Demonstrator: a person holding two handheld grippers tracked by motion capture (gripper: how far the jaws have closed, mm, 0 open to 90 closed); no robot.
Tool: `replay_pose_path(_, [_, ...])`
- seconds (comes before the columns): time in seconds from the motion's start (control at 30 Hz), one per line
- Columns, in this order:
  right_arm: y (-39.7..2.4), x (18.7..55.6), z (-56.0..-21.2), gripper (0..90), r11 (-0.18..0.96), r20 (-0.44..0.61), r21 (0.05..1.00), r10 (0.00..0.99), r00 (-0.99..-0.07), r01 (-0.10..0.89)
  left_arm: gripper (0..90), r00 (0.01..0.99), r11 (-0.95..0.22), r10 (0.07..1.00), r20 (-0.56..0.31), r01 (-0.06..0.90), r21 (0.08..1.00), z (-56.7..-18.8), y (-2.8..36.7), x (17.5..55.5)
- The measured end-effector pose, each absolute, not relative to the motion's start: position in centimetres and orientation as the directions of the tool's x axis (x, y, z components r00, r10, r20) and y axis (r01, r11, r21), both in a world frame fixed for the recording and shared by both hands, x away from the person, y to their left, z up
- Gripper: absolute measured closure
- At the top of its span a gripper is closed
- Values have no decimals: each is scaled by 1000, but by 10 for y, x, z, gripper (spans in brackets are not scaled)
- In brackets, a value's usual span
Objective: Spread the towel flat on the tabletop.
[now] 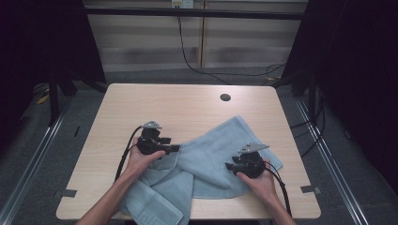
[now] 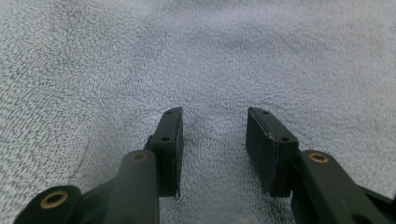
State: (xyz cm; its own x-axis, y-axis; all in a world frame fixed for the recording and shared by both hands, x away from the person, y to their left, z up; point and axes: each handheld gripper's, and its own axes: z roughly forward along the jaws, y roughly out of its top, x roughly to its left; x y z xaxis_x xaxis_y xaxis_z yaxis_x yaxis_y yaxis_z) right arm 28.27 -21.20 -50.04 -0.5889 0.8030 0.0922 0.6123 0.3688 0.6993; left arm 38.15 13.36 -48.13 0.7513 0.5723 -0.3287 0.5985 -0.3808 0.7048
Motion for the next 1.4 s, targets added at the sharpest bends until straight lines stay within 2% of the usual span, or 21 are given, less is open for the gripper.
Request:
replay_pose_path(0.07, [-213, 283, -500, 574, 364, 100, 696, 804, -586, 619, 373, 748, -397, 575, -330, 608, 687, -485, 128, 383])
replay_pose_path(0.13, [-215, 283, -501, 576, 355, 108, 703, 803, -586, 616, 558, 758, -427, 579, -300, 595, 681, -489, 124, 383])
replay_pose_path(0.2, [-216, 282, -500, 577, 358, 108, 696, 805, -584, 622, 682, 757, -404, 574, -313, 594, 696, -491, 126, 380])
replay_pose_path(0.33, [-222, 284, -501, 602, 343, 122, 702, 806, -580, 624, 748, 754, -326, 537, -378, 599, 731, -482, 145, 378])
replay_pose_path(0.43, [-222, 284, -500, 605, 342, 123, 696, 810, -574, 632, 754, 747, -288, 528, -403, 604, 743, -478, 156, 378])
replay_pose_path(0.5, [-222, 284, -500, 606, 344, 118, 697, 810, -574, 629, 753, 730, -237, 513, -452, 627, 742, -476, 162, 380])
replay_pose_path(0.6, [-222, 284, -500, 606, 348, 112, 697, 811, -574, 627, 768, 718, -211, 530, -452, 627, 750, -474, 169, 382])
replay_pose_path(0.67, [-222, 284, -500, 605, 347, 113, 696, 812, -572, 629, 824, 700, -179, 554, -451, 629, 757, -472, 176, 383])
replay_pose_path(0.8, [-226, 283, -499, 606, 361, 83, 690, 821, -564, 627, 838, 653, -113, 621, -434, 623, 774, -466, 202, 385])
replay_pose_path(0.93, [-235, 281, -498, 605, 355, 74, 684, 835, -545, 637, 844, 610, -97, 680, -408, 626, 774, -465, 222, 379])
replay_pose_path(0.97, [-242, 278, -498, 604, 337, 78, 679, 850, -520, 653, 844, 613, -141, 703, -362, 618, 773, -470, 232, 366])
replay_pose_path(1.0, [-244, 276, -498, 603, 340, 74, 678, 851, -521, 652, 844, 611, -158, 709, -353, 625, 765, -474, 238, 359])
replay_pose_path(1.13, [-246, 271, -496, 597, 340, 80, 669, 851, -519, 661, 838, 632, -229, 696, -341, 646, 728, -483, 247, 341])
replay_pose_path(1.2, [-243, 270, -496, 580, 348, 83, 665, 845, -529, 661, 835, 653, -266, 664, -364, 662, 701, -484, 250, 330])
replay_pose_path(1.27, [-238, 269, -495, 545, 362, 76, 659, 840, -538, 659, 790, 675, -257, 620, -400, 657, 709, -479, 250, 321])
replay_pose_path(1.33, [-237, 270, -495, 545, 365, 74, 658, 839, -539, 658, 763, 689, -262, 617, -381, 636, 726, -475, 248, 321])
replay_pose_path(1.37, [-233, 277, -496, 545, 367, 70, 664, 837, -543, 651, 660, 696, -259, 623, -358, 615, 745, -470, 245, 324])
replay_pose_path(1.4, [-233, 277, -496, 545, 367, 70, 664, 837, -543, 651, 660, 696, -255, 620, -362, 615, 746, -467, 243, 327])
